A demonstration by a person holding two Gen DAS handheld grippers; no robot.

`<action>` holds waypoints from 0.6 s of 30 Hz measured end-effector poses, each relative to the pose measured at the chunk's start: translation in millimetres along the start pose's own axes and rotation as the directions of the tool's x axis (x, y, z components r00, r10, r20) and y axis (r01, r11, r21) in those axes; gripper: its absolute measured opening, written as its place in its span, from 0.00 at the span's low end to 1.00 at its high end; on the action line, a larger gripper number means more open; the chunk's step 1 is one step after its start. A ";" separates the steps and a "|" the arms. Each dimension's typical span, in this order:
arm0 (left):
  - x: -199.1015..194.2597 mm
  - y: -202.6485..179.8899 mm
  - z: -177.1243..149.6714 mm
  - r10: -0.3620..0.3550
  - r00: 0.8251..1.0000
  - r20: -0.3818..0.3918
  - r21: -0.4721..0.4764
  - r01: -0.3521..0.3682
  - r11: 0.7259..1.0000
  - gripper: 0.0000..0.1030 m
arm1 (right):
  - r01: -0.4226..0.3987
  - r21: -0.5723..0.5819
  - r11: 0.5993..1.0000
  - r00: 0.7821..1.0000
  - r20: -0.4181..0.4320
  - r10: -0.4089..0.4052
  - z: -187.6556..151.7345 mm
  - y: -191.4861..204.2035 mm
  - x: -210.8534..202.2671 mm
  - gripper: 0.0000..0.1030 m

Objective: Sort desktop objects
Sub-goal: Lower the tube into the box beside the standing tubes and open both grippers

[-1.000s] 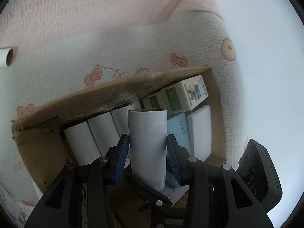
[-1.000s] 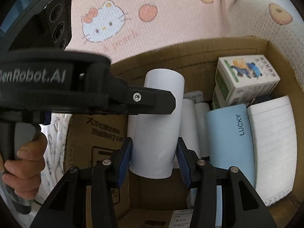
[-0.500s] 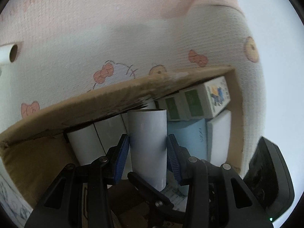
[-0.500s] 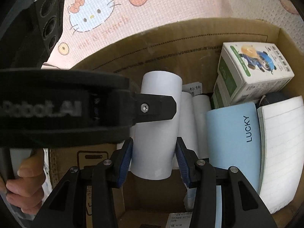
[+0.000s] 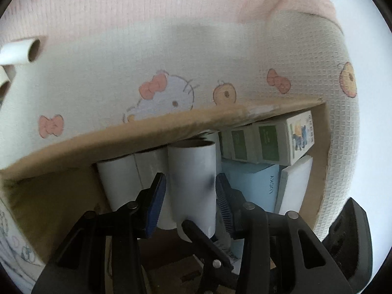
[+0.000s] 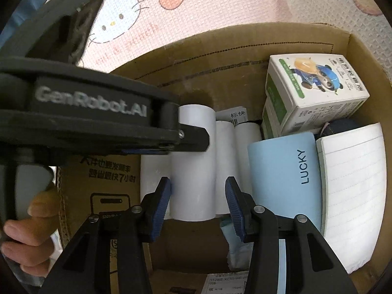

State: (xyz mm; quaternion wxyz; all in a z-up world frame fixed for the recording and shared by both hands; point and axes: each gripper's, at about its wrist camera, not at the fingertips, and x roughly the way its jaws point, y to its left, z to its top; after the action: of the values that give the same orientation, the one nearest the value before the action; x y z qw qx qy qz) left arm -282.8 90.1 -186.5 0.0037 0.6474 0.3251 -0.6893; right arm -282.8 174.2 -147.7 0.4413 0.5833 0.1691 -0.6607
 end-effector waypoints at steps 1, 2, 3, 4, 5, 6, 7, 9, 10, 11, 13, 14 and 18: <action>-5.0 -0.5 -0.5 -0.001 1.000 0.014 0.012 0.001 1.000 0.45 | 0.002 -0.001 1.000 1.000 0.000 -0.002 -0.2 0.5 -0.1 0.42; -8.4 1.5 -1.0 -0.002 1.000 0.020 0.018 0.002 1.000 0.45 | 0.008 -0.005 1.000 1.000 0.004 -0.008 -0.7 1.5 -1.0 0.42; -9.7 2.2 -1.1 -0.004 1.000 0.022 0.020 0.003 1.000 0.45 | 0.012 -0.008 1.000 1.000 0.007 -0.012 -1.0 2.1 -1.8 0.42; -11.0 2.8 -1.5 -0.013 1.000 0.022 0.023 0.013 1.000 0.45 | 0.016 -0.007 1.000 1.000 0.011 -0.016 -1.3 2.5 -2.9 0.43; -11.6 3.4 -1.8 -0.027 0.999 0.023 0.026 0.026 0.999 0.45 | 0.017 -0.003 1.000 1.000 0.011 -0.017 -1.5 2.4 -3.4 0.43; -12.0 3.9 -2.0 -0.035 0.999 0.027 0.030 0.034 0.999 0.39 | 0.016 0.006 1.000 1.000 0.007 -0.016 -1.7 2.1 -4.2 0.43; -12.6 4.4 -2.4 -0.038 0.999 0.032 0.033 0.037 0.999 0.33 | 0.015 0.016 1.000 1.000 0.007 -0.016 -2.2 1.6 -6.0 0.43; -12.7 4.9 -5.6 -0.044 0.998 0.047 0.039 0.042 0.998 0.16 | 0.010 0.029 1.000 1.000 0.018 -0.011 -3.5 0.6 -10.8 0.43; -11.4 6.0 -6.1 -0.047 0.998 0.044 0.044 0.045 0.998 0.16 | 0.008 0.035 0.999 1.000 0.023 -0.009 -4.2 0.1 -13.3 0.43; -8.8 6.6 -6.9 -0.051 0.998 0.036 0.048 0.049 0.998 0.14 | 0.013 0.042 0.999 1.000 0.027 -0.014 -5.4 0.2 -16.7 0.43; -8.5 7.0 -8.7 -0.046 0.998 0.035 0.056 0.044 0.997 0.09 | 0.023 0.041 0.999 0.999 0.027 -0.024 -7.2 1.9 -19.8 0.43; -8.9 6.2 -9.2 -0.051 0.998 0.039 0.060 0.049 0.997 0.09 | 0.030 0.034 0.999 0.999 0.025 -0.030 -8.4 4.1 -20.9 0.43; -13.9 2.4 -11.6 -0.052 0.998 0.046 0.081 0.048 0.996 0.10 | 0.069 0.013 0.998 0.998 0.016 -0.069 -13.2 13.1 -23.6 0.44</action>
State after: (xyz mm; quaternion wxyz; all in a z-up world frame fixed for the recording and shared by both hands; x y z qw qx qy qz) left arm -269.2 87.7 -174.5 -0.0318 0.6220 0.3131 -0.7170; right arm -266.0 185.8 -125.6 0.4162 0.5742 0.1813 -0.6813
